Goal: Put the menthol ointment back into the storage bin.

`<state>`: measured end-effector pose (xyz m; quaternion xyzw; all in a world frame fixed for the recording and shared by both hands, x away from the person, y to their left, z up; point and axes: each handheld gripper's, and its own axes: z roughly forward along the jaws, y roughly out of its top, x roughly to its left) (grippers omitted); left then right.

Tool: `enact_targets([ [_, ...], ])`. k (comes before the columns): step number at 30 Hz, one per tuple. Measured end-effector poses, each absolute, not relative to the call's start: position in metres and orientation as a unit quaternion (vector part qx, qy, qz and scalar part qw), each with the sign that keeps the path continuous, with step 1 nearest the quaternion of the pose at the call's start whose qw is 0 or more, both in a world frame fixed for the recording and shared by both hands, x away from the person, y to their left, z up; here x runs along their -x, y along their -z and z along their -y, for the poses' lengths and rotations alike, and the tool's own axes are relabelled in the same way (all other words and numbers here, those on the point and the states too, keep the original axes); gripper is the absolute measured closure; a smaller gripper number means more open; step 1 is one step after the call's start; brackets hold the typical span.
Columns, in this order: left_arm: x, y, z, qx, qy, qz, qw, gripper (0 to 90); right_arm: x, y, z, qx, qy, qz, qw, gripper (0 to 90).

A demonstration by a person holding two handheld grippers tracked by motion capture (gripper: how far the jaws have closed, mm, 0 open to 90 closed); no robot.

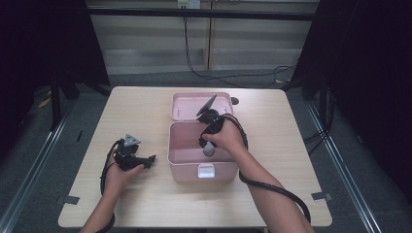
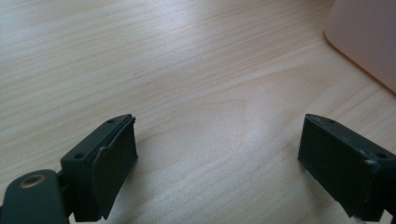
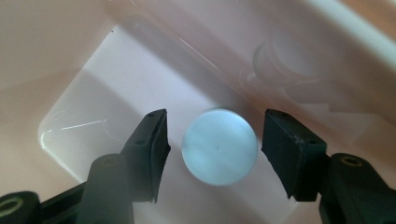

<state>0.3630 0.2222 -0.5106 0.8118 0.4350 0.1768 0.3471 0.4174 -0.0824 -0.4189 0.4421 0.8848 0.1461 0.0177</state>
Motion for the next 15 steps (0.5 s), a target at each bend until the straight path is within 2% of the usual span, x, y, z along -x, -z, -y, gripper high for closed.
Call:
enact_targets([
  [15, -0.363, 0.511, -0.222, -0.812, -0.177, -0.435, 0.347, 10.9, -0.405, 0.395, 0.093, -0.430, -0.162, -0.888, 0.026, 39.2],
])
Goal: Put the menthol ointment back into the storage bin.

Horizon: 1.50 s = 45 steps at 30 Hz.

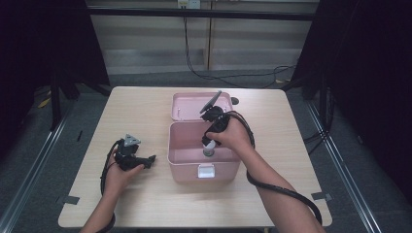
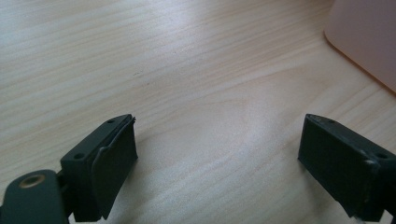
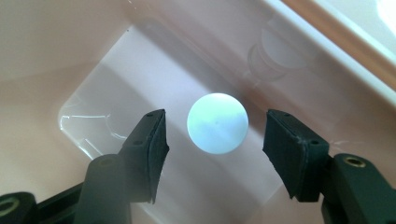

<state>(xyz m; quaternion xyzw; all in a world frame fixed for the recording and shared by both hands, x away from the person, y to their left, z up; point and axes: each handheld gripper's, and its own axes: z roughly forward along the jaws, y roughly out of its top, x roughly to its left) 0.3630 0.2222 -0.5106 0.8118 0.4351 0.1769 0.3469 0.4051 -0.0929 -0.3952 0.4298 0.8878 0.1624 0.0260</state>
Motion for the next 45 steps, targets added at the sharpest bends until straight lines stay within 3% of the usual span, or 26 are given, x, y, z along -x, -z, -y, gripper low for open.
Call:
enact_targets([
  [10, -0.363, 0.511, -0.222, -0.812, -0.177, -0.435, 0.347, 10.8, -0.396, 0.381, 0.102, -0.420, -0.171, -0.891, 0.026, 41.2],
  [32, -0.363, 0.511, -0.222, -0.812, -0.177, -0.435, 0.347, 10.9, -0.371, 0.356, 0.110, -0.383, -0.196, -0.902, 0.016, 76.6],
  [45, -0.363, 0.511, -0.222, -0.812, -0.177, -0.435, 0.347, 10.9, -0.358, 0.342, 0.114, -0.359, -0.215, -0.908, 0.017, 87.2],
])
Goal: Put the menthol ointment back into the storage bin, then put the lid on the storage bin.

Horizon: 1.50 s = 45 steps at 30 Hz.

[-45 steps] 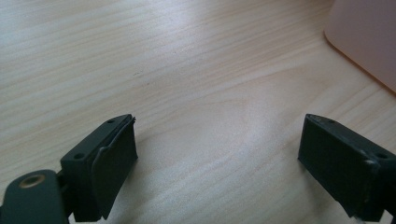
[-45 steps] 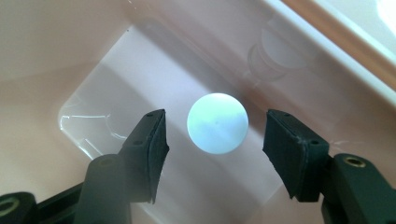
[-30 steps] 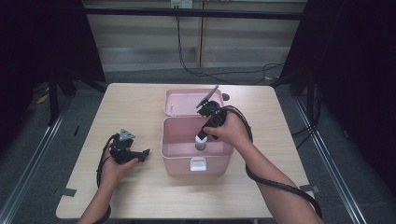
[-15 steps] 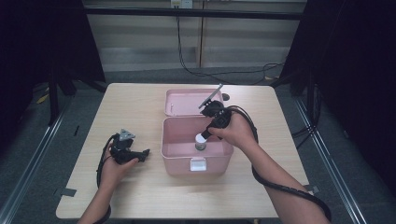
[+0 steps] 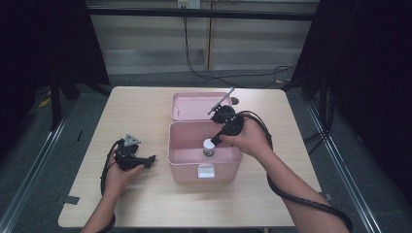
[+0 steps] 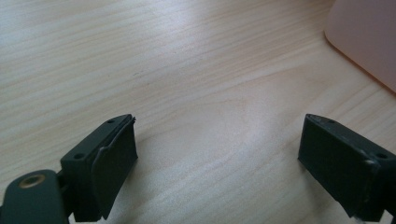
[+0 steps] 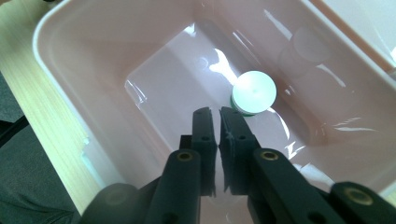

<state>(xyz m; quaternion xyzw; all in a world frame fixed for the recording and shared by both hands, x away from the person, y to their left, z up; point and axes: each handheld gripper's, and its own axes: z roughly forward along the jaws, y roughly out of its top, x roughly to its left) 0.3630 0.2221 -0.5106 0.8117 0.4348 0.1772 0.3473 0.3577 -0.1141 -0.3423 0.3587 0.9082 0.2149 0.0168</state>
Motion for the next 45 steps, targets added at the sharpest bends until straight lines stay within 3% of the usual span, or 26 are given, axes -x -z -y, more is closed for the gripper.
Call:
enact_targets([
  [45, -0.363, 0.511, -0.222, -0.812, -0.177, -0.435, 0.347, 10.9, -0.314, 0.343, 0.114, -0.295, -0.250, -0.922, -0.013, 90.0],
])
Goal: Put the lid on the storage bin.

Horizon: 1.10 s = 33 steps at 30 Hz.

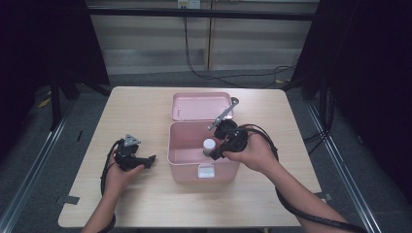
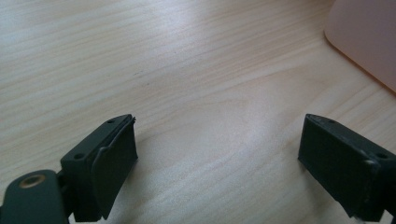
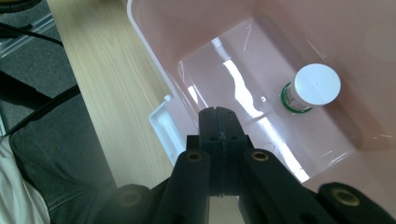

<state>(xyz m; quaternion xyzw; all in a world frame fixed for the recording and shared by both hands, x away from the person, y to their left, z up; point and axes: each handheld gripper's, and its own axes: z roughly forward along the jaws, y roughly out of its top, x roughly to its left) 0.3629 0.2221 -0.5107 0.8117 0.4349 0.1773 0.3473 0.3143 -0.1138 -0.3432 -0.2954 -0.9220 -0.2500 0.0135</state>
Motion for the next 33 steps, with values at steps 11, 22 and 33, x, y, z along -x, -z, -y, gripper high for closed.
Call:
enact_targets([
  [11, -0.363, 0.511, -0.222, -0.812, -0.177, -0.435, 0.347, 10.9, -0.308, 0.351, 0.109, 0.278, 0.253, 0.926, 0.020, 90.0],
  [22, -0.363, 0.511, -0.222, -0.811, -0.177, -0.435, 0.348, 10.9, -0.296, 0.359, 0.101, 0.259, 0.247, 0.933, 0.033, 90.0],
  [33, -0.365, 0.511, -0.220, -0.815, -0.171, -0.434, 0.345, 6.3, -0.290, 0.374, 0.097, 0.238, 0.234, 0.942, 0.026, 90.0],
])
